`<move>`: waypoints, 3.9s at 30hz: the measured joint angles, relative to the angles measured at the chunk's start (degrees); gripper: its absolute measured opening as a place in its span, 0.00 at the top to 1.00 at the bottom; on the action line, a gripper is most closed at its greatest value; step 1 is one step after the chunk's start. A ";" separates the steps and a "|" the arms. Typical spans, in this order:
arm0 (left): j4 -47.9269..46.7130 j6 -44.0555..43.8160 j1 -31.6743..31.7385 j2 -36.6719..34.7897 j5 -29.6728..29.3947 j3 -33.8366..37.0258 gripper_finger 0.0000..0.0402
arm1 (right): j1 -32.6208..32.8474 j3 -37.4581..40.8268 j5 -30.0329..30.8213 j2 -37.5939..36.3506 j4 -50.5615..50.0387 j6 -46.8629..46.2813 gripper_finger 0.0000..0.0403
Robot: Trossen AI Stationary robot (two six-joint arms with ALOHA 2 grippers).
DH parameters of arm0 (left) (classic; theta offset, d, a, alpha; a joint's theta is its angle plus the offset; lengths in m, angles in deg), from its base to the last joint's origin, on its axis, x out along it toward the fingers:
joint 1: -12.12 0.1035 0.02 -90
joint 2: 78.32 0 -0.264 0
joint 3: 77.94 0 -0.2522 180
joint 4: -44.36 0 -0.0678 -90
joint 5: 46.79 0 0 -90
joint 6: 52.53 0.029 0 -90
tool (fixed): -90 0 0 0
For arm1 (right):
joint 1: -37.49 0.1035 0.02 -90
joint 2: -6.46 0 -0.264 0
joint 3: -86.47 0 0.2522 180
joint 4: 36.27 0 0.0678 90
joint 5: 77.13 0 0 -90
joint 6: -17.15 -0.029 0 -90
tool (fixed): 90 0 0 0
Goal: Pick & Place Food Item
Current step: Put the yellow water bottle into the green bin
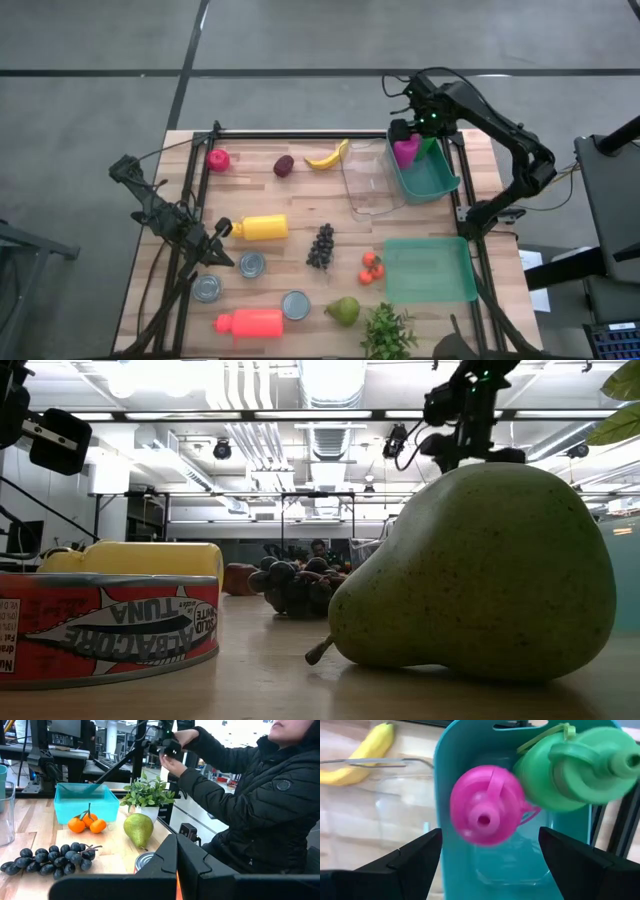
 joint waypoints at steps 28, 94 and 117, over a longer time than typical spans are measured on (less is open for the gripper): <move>0.00 0.00 0.00 0.00 -0.01 0.00 1.00 | 41.93 1.16 5.60 -8.43 9.42 -18.24 0.18; 0.00 0.00 -0.01 0.00 0.00 0.00 1.00 | 48.42 -8.37 -5.60 45.36 87.13 34.76 0.18; 0.00 0.00 0.00 0.00 -0.01 0.00 1.00 | 47.98 -8.61 -6.12 45.87 77.56 30.73 0.18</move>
